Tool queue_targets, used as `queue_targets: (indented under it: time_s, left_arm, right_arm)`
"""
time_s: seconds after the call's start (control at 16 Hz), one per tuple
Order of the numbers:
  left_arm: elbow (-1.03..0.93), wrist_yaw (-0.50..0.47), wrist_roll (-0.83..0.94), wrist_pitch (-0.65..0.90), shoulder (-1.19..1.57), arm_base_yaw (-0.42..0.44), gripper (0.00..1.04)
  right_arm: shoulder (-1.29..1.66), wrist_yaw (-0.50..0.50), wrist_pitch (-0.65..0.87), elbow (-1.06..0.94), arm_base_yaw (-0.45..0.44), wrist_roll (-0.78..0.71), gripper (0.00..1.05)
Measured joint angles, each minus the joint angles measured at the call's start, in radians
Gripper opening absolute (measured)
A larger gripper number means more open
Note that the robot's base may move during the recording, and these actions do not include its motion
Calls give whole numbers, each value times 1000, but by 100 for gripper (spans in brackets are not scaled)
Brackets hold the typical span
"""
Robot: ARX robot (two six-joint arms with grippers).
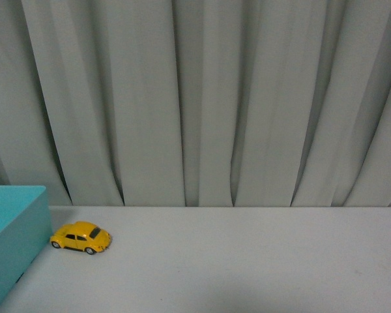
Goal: Wind up and store yellow beetle toy
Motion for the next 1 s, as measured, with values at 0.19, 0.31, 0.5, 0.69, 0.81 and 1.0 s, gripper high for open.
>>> queue_targets:
  time_s: [0.19, 0.31, 0.5, 0.69, 0.81, 1.0]
  left_arm:
    - [0, 0, 0, 0, 0, 0, 98]
    - [0, 0, 0, 0, 0, 0, 98]
    - [0, 0, 0, 0, 0, 0, 98]
    - [0, 0, 0, 0, 0, 0, 98]
    - [0, 0, 0, 0, 0, 0, 98]
    - [0, 0, 0, 0, 0, 0, 98]
  right_arm:
    - [-144, 0, -115, -30, 0, 0, 2]
    - [-225, 0, -180, -40, 0, 1, 2]
    - [-349, 0, -293, -54, 0, 1, 2]
    - [-471, 0, -402, -54, 0, 1, 2]
    - [-541, 0, -468, -54, 0, 1, 2]
    - [-708, 0, -630, -55, 0, 1, 2]
